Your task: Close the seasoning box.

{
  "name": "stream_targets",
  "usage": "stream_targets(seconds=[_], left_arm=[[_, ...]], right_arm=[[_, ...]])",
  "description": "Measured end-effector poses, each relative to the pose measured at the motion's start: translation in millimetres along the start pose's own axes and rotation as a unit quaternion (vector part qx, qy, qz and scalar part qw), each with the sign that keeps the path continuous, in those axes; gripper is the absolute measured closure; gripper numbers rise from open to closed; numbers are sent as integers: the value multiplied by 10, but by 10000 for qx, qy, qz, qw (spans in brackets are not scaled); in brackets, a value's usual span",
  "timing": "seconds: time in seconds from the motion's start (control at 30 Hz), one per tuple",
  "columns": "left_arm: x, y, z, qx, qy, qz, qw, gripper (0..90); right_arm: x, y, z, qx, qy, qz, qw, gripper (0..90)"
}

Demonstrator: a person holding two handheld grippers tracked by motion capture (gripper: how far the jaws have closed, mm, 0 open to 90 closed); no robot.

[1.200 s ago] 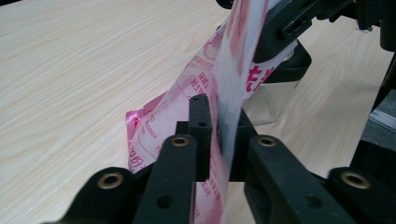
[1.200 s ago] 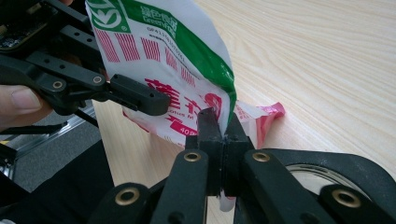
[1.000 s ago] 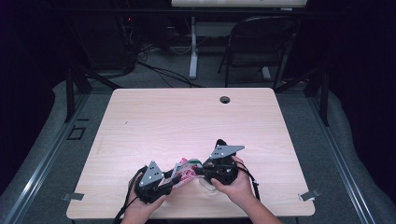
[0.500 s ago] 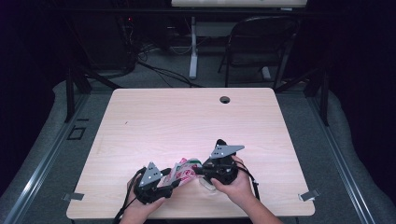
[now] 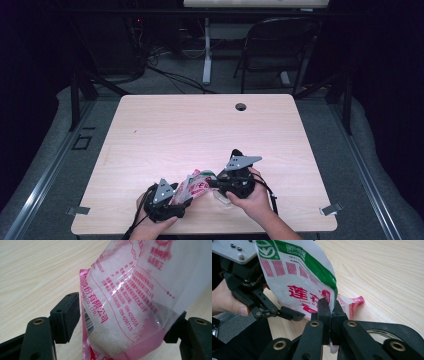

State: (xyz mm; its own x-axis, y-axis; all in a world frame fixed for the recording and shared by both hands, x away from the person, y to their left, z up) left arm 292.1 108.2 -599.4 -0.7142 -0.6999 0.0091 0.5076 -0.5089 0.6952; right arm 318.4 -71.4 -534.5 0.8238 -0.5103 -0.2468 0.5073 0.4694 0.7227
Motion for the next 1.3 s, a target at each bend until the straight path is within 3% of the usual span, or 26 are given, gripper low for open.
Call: stream_targets(seconds=[0.43, 0.57, 1.3], left_arm=[[-4, -78, -181, -173, 36, 16, 9998, 272], [-10, -92, -219, -176, -38, 125, 9998, 273], [-15, -92, -316, -431, -139, 150, 9989, 274]], right_arm=[[-3, -29, 6, 15, 31, -39, 10000, 896], [2, -37, 9, 12, 25, -40, 10000, 895], [0, -60, 12, 8, 29, -41, 10000, 895]])
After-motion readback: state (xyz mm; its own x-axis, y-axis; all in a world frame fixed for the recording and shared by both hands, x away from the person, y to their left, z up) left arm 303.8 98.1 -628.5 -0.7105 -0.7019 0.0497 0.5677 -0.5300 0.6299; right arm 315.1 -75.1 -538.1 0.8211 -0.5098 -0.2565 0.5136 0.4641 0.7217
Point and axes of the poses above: each handheld gripper's, and its own axes: z roughly backward along the jaws, y roughly out of its top, x roughly to its right, the point moved 6 cm from there along -z, roughly forward along the jaws, and after that the axes turned 8 degrees about -x, right-handed, at the moved point
